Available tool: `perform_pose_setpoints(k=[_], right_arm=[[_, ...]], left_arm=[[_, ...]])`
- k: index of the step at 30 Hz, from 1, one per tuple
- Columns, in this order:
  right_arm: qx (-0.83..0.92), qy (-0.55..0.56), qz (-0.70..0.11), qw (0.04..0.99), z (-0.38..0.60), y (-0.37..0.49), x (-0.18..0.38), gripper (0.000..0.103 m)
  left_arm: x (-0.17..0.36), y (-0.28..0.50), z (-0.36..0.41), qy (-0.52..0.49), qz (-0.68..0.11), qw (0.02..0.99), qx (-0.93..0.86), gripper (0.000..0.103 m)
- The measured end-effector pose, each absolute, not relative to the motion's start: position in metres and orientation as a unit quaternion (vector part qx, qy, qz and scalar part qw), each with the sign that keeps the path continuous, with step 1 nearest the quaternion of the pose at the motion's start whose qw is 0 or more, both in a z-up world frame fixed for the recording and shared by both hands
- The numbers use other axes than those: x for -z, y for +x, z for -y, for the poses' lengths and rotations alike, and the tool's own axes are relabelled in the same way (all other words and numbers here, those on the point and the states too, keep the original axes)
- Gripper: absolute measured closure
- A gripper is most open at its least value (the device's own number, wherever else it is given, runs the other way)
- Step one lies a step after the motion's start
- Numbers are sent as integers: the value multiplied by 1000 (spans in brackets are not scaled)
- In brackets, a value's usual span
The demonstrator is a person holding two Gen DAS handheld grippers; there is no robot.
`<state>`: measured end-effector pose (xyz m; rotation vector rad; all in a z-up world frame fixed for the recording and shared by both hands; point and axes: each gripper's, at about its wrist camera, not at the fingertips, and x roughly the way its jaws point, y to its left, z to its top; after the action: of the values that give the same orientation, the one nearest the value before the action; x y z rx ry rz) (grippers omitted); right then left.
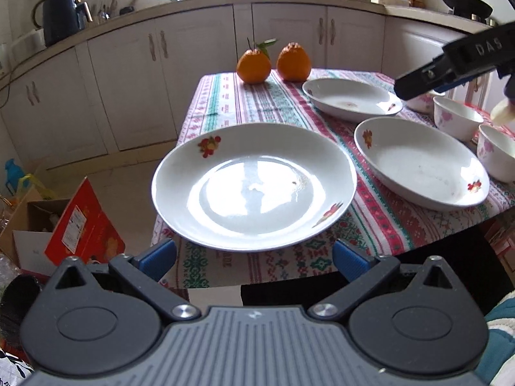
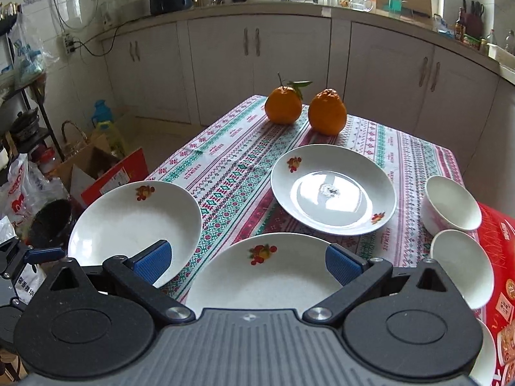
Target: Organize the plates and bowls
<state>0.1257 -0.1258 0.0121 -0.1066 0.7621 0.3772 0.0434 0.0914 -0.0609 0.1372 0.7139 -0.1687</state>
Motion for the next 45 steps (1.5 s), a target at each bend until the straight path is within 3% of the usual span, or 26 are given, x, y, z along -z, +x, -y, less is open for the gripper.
perform_pose_setpoints(k=[23,45], right_arm=[[-287,-84,-403,865,67,185,0,0],[-419,-123,-473,765,12,249,36,0]], left_arm=[[77,69,-101,41,-363,925,105,0],[82,59,-103,43,-320,939,117,0]])
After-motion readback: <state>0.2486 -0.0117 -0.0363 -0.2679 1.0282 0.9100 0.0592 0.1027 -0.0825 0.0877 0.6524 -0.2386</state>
